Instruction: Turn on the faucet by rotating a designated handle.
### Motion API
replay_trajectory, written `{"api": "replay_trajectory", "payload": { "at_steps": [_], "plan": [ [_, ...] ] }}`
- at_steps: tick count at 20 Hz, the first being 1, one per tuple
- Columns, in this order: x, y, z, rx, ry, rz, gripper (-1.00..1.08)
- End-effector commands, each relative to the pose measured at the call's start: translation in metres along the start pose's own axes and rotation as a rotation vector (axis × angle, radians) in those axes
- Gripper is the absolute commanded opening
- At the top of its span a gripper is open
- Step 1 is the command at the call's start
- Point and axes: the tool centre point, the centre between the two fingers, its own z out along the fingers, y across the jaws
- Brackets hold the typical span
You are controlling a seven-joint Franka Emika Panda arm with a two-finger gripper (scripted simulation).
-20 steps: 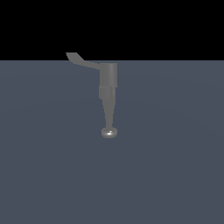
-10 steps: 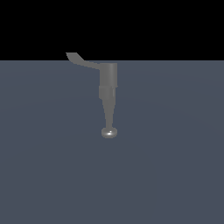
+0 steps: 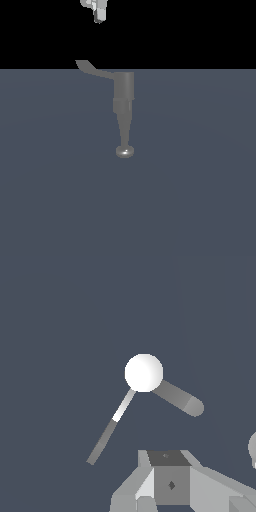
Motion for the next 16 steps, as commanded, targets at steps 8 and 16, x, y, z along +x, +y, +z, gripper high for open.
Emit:
{"api": "replay_trajectory", "payload": {
  "at_steps": [8,16],
  "plan": [
    [-0.001,-0.037,0.035,-0.004,0.012,0.224,-1.0],
    [-0.004,-0.065,0.066,-0.004,0.029,0.402,-1.0]
  ]
}}
